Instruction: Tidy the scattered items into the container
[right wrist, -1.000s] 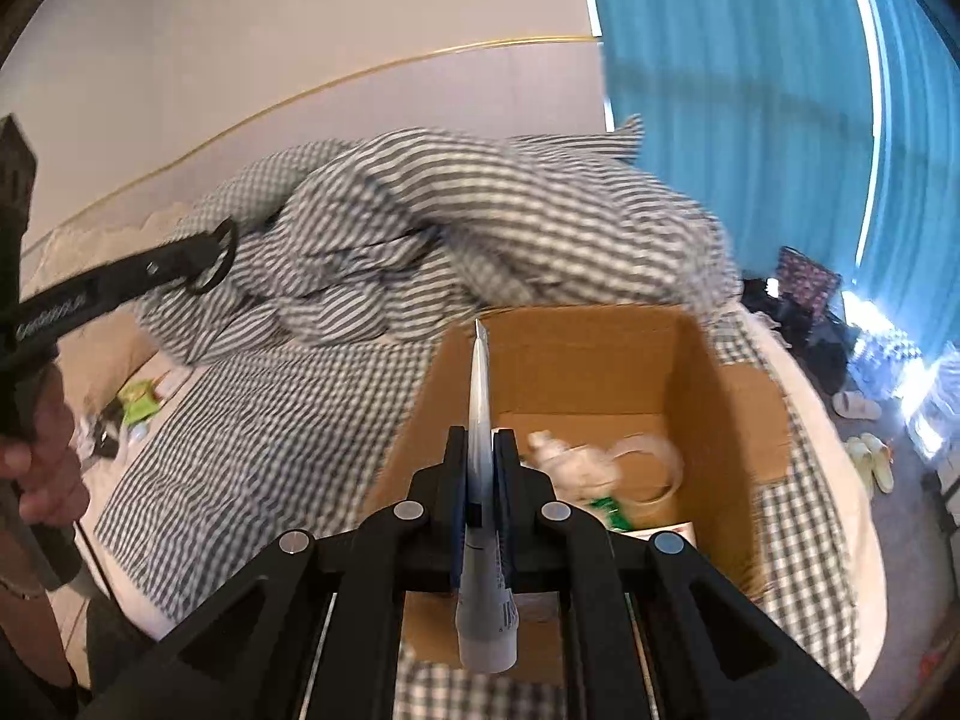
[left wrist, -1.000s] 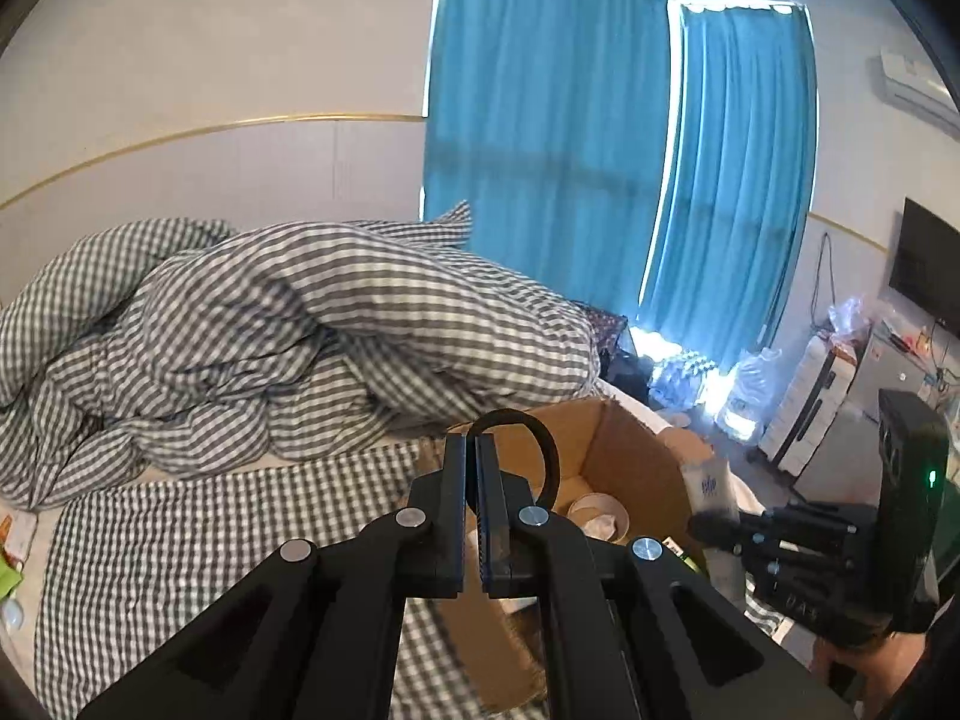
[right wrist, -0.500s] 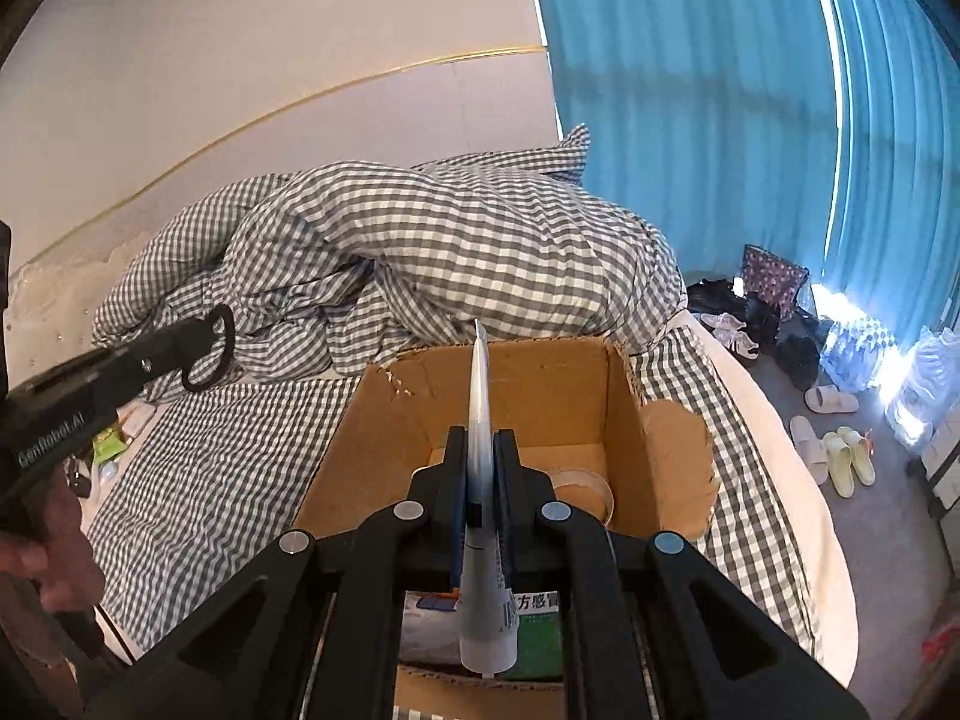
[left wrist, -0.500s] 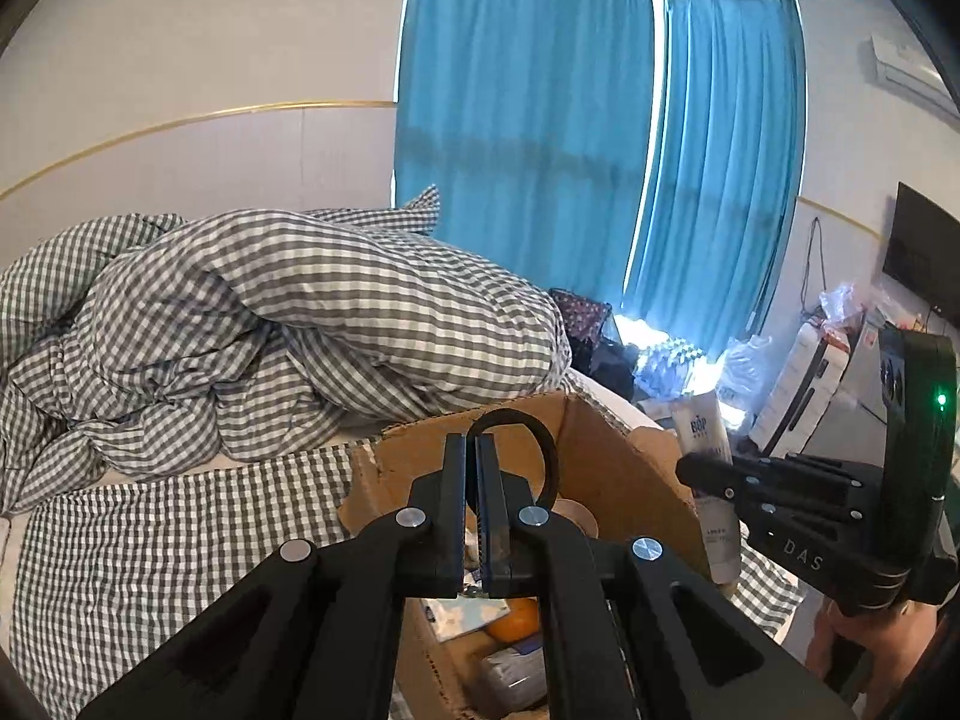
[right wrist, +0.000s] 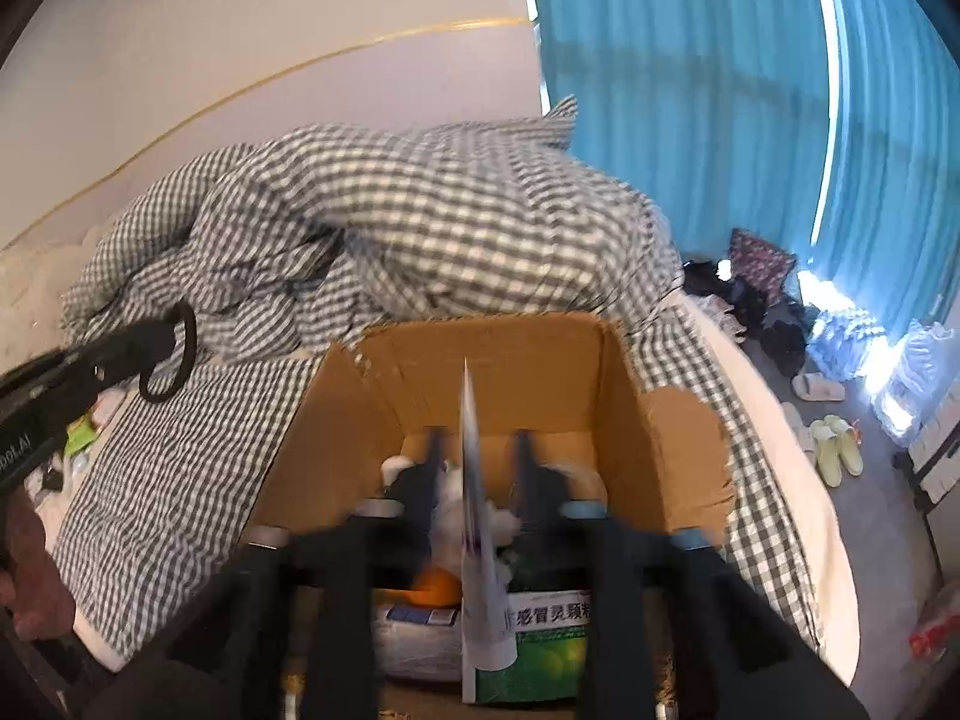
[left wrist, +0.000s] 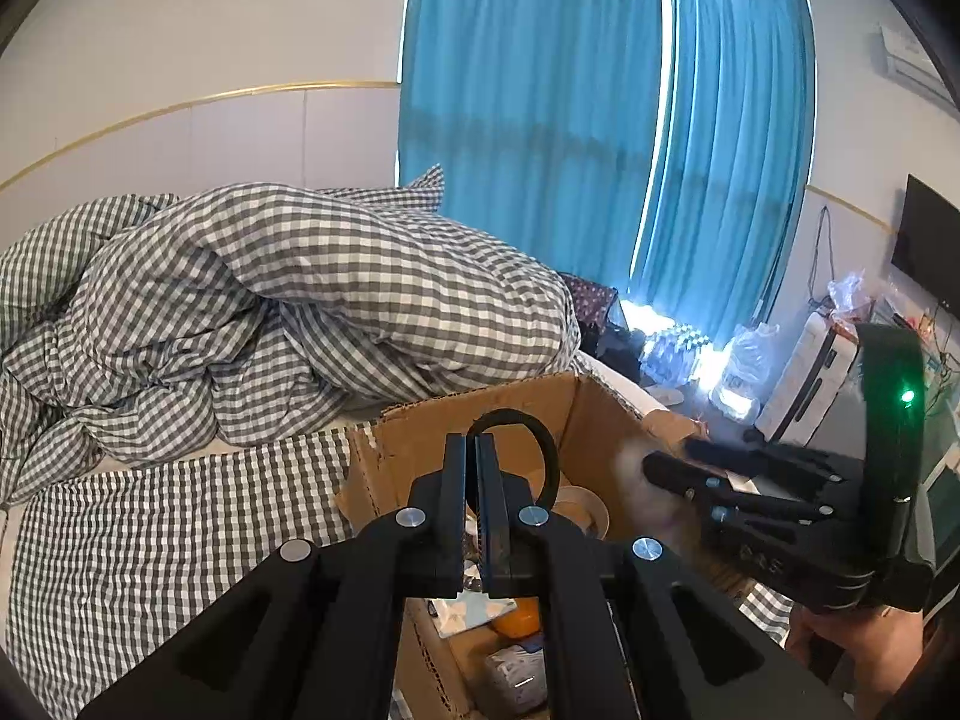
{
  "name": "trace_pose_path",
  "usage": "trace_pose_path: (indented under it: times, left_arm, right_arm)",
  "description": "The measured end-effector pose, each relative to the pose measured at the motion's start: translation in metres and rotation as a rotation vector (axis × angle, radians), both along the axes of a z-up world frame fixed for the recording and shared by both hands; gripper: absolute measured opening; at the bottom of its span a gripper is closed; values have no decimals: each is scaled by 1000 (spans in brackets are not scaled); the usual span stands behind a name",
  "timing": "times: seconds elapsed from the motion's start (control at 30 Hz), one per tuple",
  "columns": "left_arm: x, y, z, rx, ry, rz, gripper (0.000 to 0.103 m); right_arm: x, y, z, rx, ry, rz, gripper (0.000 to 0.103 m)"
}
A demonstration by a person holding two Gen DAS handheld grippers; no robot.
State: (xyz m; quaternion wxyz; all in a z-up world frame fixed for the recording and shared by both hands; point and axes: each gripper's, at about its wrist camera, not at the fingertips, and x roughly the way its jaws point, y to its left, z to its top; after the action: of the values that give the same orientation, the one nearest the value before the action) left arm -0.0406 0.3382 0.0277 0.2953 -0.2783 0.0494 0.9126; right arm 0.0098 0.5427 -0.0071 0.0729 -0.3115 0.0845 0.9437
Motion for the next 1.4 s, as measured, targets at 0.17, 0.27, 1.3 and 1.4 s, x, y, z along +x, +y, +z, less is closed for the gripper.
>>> trace_pose_path:
  times: [0.17,0.27,1.3,1.4]
  left_arm:
    - [-2,1,-3,-4,-6,3,2]
    - [0,3,-3,-1,-8,-1,2]
    - [14,56,-24,-42,3,-13,99]
    - [15,54,-23,-38,-1,-9,101]
  right_arm:
    - [15,5,12,13,80,-45,90]
    - [18,7,16,15,84,-53,90]
    - [68,48,14,-19,88,-155,92]
    - [69,48,16,-18,89,-157,92]
